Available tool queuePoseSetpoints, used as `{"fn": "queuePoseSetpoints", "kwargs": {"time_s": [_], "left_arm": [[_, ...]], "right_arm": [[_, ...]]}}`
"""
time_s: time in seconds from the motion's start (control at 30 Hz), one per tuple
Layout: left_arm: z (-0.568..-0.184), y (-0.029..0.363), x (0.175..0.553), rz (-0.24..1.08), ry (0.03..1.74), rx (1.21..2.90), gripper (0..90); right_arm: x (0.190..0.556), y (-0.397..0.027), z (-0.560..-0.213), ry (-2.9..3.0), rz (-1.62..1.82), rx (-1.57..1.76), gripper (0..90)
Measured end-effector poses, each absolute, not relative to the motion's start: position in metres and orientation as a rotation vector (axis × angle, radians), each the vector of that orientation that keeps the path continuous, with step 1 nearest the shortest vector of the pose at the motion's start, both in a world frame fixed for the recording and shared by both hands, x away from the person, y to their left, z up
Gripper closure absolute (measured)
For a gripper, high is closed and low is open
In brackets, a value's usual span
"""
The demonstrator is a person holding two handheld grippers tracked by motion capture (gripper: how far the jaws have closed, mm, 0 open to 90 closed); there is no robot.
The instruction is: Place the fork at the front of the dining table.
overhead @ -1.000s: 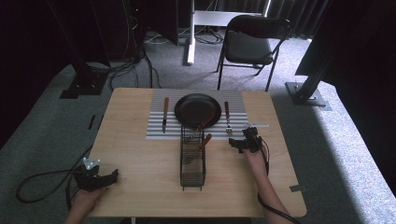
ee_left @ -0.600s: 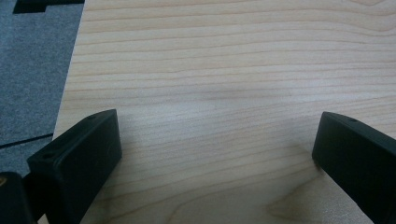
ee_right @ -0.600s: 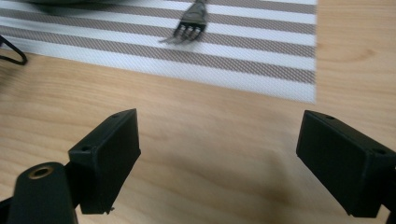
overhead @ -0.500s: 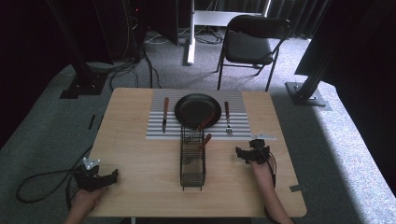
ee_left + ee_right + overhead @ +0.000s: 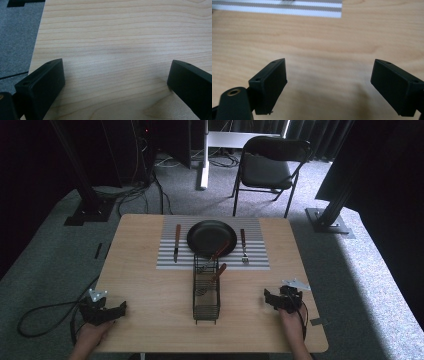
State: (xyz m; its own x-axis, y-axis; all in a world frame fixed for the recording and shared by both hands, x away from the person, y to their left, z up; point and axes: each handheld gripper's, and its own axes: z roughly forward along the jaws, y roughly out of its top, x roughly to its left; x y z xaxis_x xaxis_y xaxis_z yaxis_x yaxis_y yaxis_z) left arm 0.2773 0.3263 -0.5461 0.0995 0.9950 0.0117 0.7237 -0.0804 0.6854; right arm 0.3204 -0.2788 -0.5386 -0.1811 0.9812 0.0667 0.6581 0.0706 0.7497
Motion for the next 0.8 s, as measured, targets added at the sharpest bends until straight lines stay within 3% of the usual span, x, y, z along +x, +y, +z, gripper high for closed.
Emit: {"fn": "queuePoseSetpoints", "kwargs": {"time_s": [0.8], "left_arm": [[-0.546,0.326,0.277,0.677,1.678,1.859,1.1]], "right_arm": [[0.264,-0.322,-0.55,1.774,0.764,1.718,13.4]]}}
